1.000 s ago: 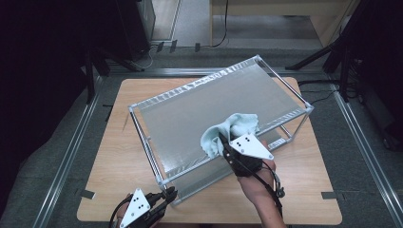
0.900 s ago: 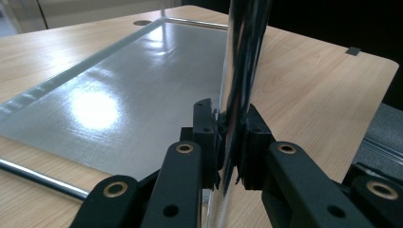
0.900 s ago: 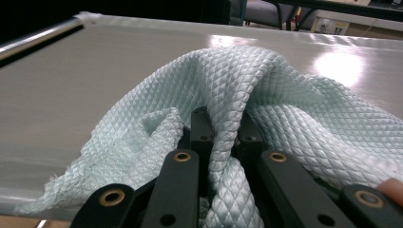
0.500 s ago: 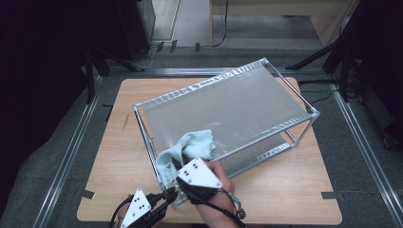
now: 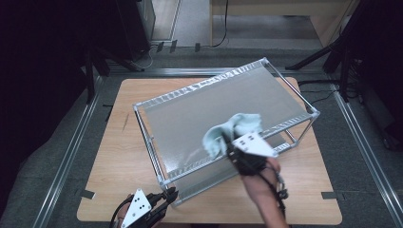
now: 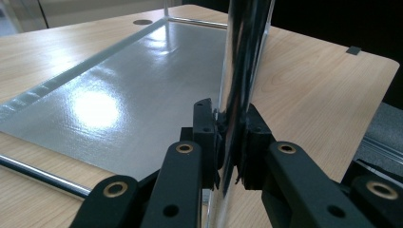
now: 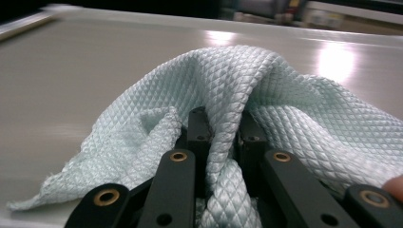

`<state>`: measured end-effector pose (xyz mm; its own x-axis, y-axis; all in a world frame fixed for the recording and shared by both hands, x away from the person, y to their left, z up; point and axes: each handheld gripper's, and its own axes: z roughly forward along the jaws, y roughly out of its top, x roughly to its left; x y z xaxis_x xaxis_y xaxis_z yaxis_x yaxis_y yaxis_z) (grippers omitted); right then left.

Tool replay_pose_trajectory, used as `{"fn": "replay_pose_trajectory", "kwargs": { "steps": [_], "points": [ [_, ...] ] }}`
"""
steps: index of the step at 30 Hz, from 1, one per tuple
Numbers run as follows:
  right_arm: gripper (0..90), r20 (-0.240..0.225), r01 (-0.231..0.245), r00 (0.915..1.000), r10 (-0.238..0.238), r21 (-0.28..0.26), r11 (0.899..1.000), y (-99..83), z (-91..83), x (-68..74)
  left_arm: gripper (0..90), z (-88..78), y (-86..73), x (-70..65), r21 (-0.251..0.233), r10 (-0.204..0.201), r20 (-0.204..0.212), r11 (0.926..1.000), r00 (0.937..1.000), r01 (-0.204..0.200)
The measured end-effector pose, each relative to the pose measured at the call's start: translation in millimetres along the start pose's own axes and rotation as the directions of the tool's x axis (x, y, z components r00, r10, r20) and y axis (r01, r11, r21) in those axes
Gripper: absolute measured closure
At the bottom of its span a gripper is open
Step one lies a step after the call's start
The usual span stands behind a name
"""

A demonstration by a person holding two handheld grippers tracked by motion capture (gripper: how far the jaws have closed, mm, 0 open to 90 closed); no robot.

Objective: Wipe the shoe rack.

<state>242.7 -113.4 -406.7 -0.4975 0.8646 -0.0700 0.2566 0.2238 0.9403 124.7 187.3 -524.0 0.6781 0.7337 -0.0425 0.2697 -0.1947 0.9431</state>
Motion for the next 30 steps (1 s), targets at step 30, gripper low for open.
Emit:
{"fn": "replay_pose_trajectory", "kwargs": {
  "steps": [30],
  "points": [
    [79.1,-0.106,0.010,0.9942,-0.015,-0.051,0.999,-3.0,-3.4,63.8,81.0,-0.3,-0.8,-0.6,-0.006,-0.014,-0.006,0.9999,0.9999,0.014]
  ]
}}
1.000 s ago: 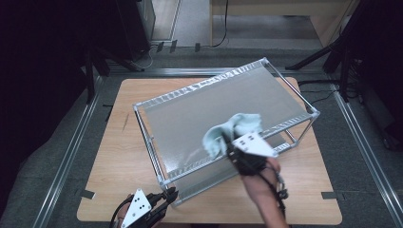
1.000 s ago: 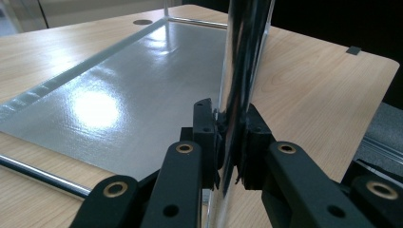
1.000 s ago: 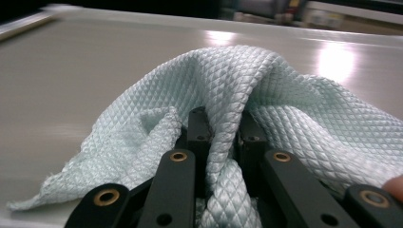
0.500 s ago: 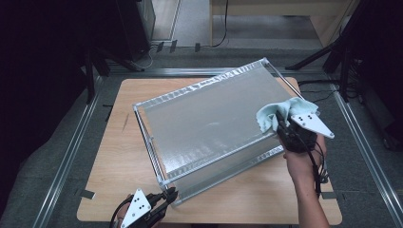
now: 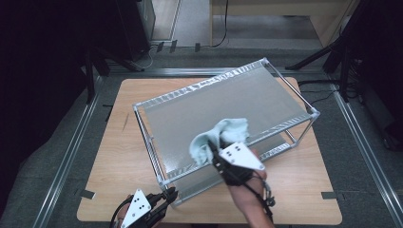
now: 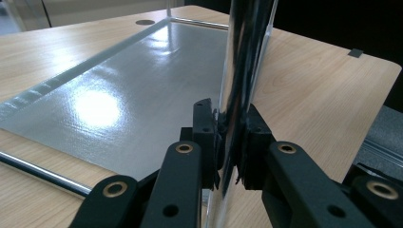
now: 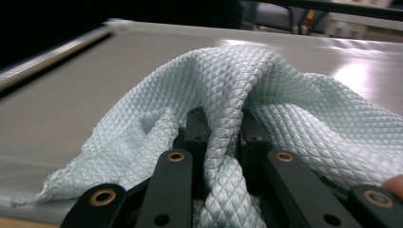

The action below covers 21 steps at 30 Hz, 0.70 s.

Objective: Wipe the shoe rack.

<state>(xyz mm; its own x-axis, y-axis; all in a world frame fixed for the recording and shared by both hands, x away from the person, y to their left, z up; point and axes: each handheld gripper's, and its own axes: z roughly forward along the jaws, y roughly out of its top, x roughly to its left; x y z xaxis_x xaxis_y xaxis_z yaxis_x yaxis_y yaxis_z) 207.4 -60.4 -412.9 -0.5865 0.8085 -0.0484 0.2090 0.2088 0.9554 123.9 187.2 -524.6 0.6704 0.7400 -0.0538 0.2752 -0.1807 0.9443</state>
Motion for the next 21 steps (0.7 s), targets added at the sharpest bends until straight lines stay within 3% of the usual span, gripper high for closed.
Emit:
{"fn": "replay_pose_trajectory", "kwargs": {
  "steps": [3,4,5,8,9,11,15,21],
  "points": [
    [79.1,-0.056,0.016,0.9983,-0.016,-0.006,1.000,1.8,2.1,23.9,81.0,0.0,-0.1,-0.4,-0.001,0.000,-0.002,1.0000,1.0000,0.000],
    [79.1,-0.056,0.016,0.9983,-0.016,-0.006,1.000,1.8,2.1,23.9,81.0,0.0,-0.1,-0.4,-0.001,0.000,-0.002,1.0000,1.0000,0.000],
    [79.0,-0.081,0.046,0.9957,-0.046,-0.007,0.999,3.5,2.9,35.1,81.0,-0.1,-0.1,-0.3,-0.001,0.001,-0.002,1.0000,1.0000,-0.001],
    [78.1,-0.097,0.074,0.9925,-0.073,0.001,0.997,5.6,3.3,32.3,81.1,0.2,0.1,-0.5,0.000,0.006,-0.004,1.0000,1.0000,-0.006],
    [78.2,-0.104,0.063,0.9926,-0.062,0.005,0.998,5.7,3.5,26.9,81.1,0.3,0.1,-0.4,-0.001,0.004,-0.004,1.0000,1.0000,-0.004],
    [78.4,-0.068,0.056,0.9961,-0.055,0.008,0.998,4.7,3.0,13.8,81.2,0.4,0.1,-0.3,-0.002,0.006,-0.005,1.0000,1.0000,-0.006],
    [78.7,0.020,0.009,0.9998,-0.009,0.003,1.000,-0.6,-0.8,-27.7,81.2,0.2,0.1,-0.3,0.000,0.010,-0.005,1.0000,0.9999,-0.010],
    [78.1,0.156,-0.072,0.9851,0.072,-0.004,0.997,-6.3,-10.7,-97.7,81.2,0.2,0.2,-0.8,0.001,0.009,-0.009,1.0000,0.9999,-0.009]
  ]
}}
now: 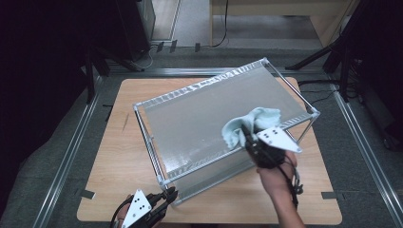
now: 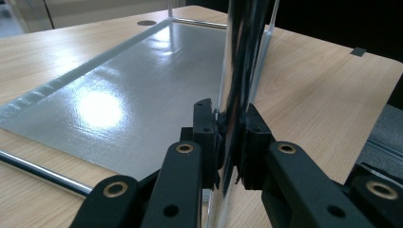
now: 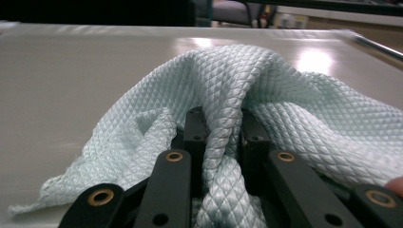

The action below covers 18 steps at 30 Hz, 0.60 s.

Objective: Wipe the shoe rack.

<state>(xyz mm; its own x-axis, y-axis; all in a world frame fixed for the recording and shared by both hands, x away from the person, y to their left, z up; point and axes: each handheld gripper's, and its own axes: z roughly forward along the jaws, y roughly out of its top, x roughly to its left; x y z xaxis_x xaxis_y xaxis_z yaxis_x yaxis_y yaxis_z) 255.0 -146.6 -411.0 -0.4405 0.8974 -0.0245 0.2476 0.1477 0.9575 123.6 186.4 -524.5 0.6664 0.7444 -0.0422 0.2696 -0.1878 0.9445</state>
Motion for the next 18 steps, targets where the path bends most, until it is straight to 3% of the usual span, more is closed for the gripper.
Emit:
{"fn": "replay_pose_trajectory", "kwargs": {
  "steps": [4,7,10,12,15,18],
  "points": [
    [77.8,0.067,-0.043,0.9968,0.043,-0.003,0.999,0.2,-0.4,-35.6,81.3,0.0,0.0,-0.2,0.000,0.002,-0.001,1.0000,1.0000,-0.002],
    [77.8,0.115,-0.043,0.9924,0.044,-0.009,0.999,-0.1,0.5,-55.0,81.3,0.0,-0.1,-0.3,-0.001,0.003,-0.002,1.0000,1.0000,-0.003],
    [77.8,0.234,-0.018,0.9721,0.022,-0.016,1.000,-1.0,3.1,-69.0,81.4,0.1,-0.2,-1.2,-0.002,0.009,-0.013,1.0000,0.9999,-0.009],
    [77.8,0.250,-0.049,0.9669,0.053,-0.021,0.999,-0.3,4.5,-78.7,81.5,0.0,-0.3,-1.5,-0.002,0.009,-0.017,1.0000,0.9998,-0.009],
    [77.8,0.283,-0.044,0.9580,0.047,-0.017,0.999,0.6,5.8,-90.9,81.5,-0.1,-0.3,-1.6,-0.002,0.013,-0.021,0.9999,0.9997,-0.014],
    [78.1,0.323,-0.075,0.9431,0.080,-0.027,0.997,0.3,2.8,-111.4,81.5,0.0,-0.5,-1.7,-0.005,0.007,-0.027,1.0000,0.9996,-0.007]
  ]
}}
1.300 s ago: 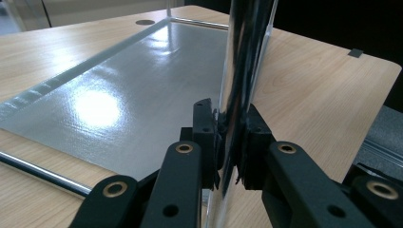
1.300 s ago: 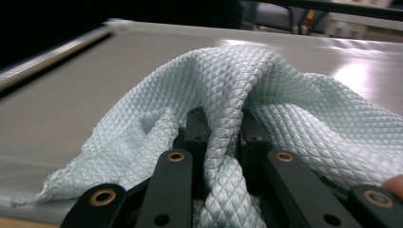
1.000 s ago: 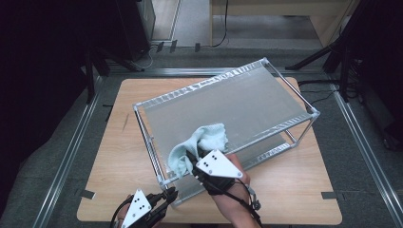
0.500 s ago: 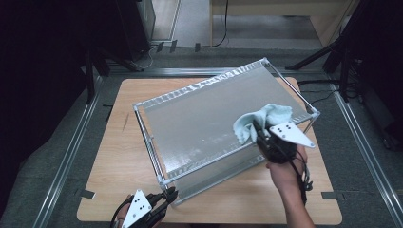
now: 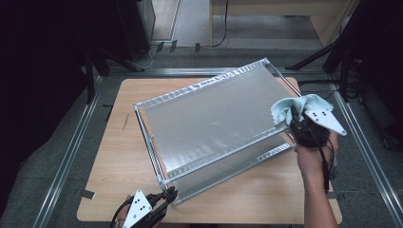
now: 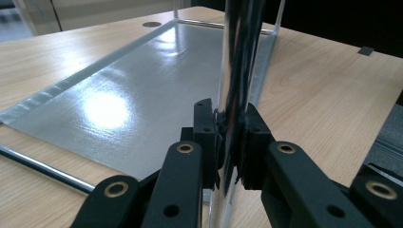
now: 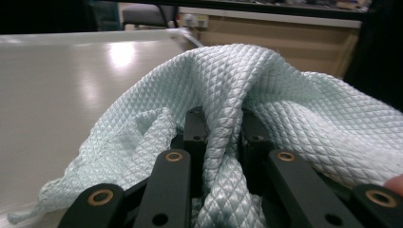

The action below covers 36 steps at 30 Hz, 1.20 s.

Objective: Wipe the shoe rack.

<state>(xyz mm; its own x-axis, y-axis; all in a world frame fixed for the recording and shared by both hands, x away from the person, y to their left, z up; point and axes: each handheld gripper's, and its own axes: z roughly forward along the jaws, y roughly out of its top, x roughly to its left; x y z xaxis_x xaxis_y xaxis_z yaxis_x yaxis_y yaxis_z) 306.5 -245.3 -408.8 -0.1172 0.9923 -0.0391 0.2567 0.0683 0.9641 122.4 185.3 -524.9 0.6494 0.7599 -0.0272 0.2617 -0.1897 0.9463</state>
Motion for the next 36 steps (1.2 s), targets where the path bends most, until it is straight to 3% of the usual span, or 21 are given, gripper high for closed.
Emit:
{"fn": "replay_pose_trajectory", "kwargs": {
  "steps": [3,6,8,11,15,19,24,28,30,36],
  "points": [
    [78.3,0.041,-0.023,0.9989,0.023,0.001,1.000,0.8,0.4,-15.7,81.4,0.8,0.0,1.2,-0.002,-0.004,-0.012,1.0000,0.9999,0.004],
    [78.3,0.015,-0.044,0.9989,0.044,-0.015,0.999,-1.5,-3.7,-23.4,81.4,1.8,0.2,0.3,-0.005,-0.009,-0.025,0.9999,0.9996,0.009],
    [79.2,0.006,-0.048,0.9988,0.048,-0.028,0.998,-4.4,-10.0,-18.8,81.4,2.3,0.3,-0.3,-0.004,-0.011,-0.026,0.9999,0.9996,0.011],
    [80.5,-0.081,-0.014,0.9967,0.011,-0.033,0.999,-8.0,-21.1,2.0,81.4,3.2,0.3,-1.1,-0.006,-0.011,-0.025,0.9999,0.9996,0.011],
    [81.1,-0.191,0.038,0.9805,-0.044,-0.037,0.999,-12.6,-34.4,46.5,81.4,3.5,0.5,-2.4,-0.004,-0.009,-0.026,1.0000,0.9996,0.008],
    [81.8,-0.285,0.074,0.9547,-0.087,-0.057,0.996,-17.1,-45.8,94.1,81.4,3.6,0.6,-3.0,-0.005,-0.013,-0.027,0.9999,0.9995,0.013],
    [82.5,-0.399,0.096,0.9101,-0.112,-0.059,0.994,-19.7,-59.0,148.5,81.2,3.6,0.7,-3.3,-0.003,-0.019,-0.024,0.9998,0.9995,0.019],
    [83.1,-0.447,0.117,0.8847,-0.133,-0.064,0.991,-21.4,-69.4,182.4,81.2,3.5,0.8,-4.3,-0.002,-0.016,-0.023,0.9999,0.9996,0.016],
    [83.2,-0.480,0.116,0.8666,-0.135,-0.069,0.991,-23.1,-75.4,198.7,81.2,3.4,1.0,-5.7,0.000,-0.016,-0.022,0.9999,0.9996,0.016],
    [83.3,-0.540,0.140,0.8262,-0.161,-0.079,0.987,-25.7,-91.3,235.9,81.3,5.4,1.9,-11.5,0.004,-0.007,-0.028,1.0000,0.9996,0.008]
  ]
}}
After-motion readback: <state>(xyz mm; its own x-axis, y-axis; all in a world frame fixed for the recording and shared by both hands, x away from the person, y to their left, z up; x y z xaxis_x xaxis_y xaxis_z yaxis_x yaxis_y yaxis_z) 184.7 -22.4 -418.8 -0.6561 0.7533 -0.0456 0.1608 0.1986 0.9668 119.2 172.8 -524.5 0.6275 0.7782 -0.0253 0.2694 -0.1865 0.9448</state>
